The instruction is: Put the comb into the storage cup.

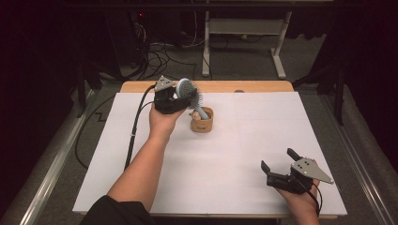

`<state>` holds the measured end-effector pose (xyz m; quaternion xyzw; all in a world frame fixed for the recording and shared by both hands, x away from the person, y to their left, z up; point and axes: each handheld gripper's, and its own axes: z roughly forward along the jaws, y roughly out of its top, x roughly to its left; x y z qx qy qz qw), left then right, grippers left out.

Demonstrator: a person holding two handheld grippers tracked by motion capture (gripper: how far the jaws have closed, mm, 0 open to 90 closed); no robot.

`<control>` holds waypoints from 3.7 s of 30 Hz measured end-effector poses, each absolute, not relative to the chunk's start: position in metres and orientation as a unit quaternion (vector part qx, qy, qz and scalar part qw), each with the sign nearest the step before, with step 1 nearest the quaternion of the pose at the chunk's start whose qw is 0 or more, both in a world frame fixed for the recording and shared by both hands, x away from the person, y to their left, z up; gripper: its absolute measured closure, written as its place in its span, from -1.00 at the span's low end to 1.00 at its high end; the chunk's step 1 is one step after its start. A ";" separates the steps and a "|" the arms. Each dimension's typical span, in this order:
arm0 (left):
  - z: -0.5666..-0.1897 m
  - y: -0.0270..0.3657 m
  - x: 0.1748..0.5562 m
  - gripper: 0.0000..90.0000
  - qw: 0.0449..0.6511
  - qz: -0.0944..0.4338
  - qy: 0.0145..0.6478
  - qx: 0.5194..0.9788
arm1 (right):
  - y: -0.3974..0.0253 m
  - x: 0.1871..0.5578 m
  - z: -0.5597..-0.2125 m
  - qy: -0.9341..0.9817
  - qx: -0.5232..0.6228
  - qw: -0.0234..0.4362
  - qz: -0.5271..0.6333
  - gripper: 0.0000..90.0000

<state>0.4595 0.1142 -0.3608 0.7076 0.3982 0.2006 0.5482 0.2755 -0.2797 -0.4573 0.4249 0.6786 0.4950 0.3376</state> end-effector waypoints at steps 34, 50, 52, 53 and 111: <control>-0.374 0.133 0.463 -0.47 0.530 0.206 0.404 0.717 | -0.279 0.276 -0.459 0.679 0.427 0.337 0.493 -0.99; -0.377 0.143 0.456 -1.00 0.534 0.205 0.402 0.715 | -0.279 0.276 -0.458 0.680 0.424 0.341 0.491 -0.99; -0.377 0.145 0.454 -1.00 0.539 0.206 0.395 0.715 | -0.278 0.276 -0.458 0.681 0.424 0.341 0.491 -0.99; -0.378 0.146 0.453 -1.00 0.539 0.202 0.391 0.718 | -0.278 0.276 -0.458 0.681 0.424 0.341 0.490 -0.99; -0.460 0.256 0.280 -1.00 0.538 0.237 0.374 0.717 | -0.280 0.270 -0.455 0.677 0.430 0.353 0.482 -0.99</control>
